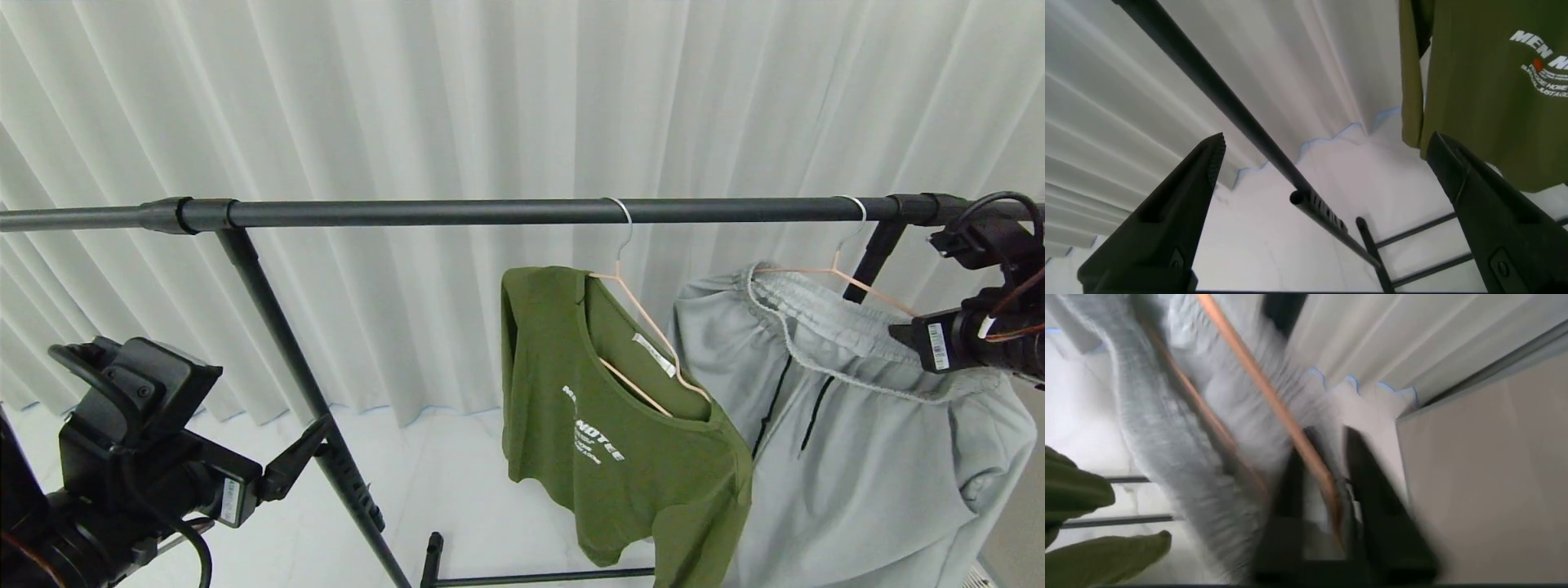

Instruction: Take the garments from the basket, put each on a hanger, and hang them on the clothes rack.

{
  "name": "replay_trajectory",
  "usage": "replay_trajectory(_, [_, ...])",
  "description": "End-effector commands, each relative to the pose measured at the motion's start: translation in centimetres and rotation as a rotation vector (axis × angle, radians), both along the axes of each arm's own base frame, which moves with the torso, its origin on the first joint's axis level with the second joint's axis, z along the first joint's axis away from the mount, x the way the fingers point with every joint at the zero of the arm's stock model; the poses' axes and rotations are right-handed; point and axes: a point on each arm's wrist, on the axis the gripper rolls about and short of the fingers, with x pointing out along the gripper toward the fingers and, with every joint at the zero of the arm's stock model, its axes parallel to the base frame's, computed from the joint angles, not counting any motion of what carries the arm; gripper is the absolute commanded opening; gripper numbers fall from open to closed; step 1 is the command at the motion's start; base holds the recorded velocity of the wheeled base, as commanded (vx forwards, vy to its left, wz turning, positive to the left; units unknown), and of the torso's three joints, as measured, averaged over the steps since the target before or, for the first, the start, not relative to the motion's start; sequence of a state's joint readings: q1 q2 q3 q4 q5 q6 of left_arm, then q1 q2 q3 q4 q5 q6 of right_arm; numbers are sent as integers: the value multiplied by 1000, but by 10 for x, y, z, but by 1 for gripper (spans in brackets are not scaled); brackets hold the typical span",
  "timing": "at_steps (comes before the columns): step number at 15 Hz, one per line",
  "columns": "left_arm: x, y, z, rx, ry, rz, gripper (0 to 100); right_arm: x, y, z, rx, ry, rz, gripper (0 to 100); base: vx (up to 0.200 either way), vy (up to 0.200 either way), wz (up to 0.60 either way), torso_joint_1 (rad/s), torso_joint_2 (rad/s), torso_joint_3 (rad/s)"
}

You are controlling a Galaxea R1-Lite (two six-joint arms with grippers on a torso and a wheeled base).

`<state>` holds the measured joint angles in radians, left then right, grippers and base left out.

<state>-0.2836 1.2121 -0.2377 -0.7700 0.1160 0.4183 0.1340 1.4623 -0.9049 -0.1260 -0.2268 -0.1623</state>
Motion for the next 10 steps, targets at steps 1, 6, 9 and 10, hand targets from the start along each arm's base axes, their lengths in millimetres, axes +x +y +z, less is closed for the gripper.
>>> replay_trajectory(1, [-1, 1, -3, 2, 10, 8, 100, -15, -2, 2, 13, -15, -3, 100, 0, 0, 0, 0, 0, 0])
replay_trajectory(6, [-7, 16, -6, -6, 9, 96, 100, -92, -12, 19, 82, -173, -1, 100, 0, 0, 0, 0, 0, 0])
replay_trajectory(9, [-21, 27, -11, 2, -1, 213, 100, -142, -18, 4, 97, -229, 42, 100, 0, 0, 0, 0, 0, 0])
replay_trajectory(10, [-32, 31, -15, 6, -10, 260, 100, -157, -20, -5, 96, -239, 40, 100, 0, 0, 0, 0, 0, 0])
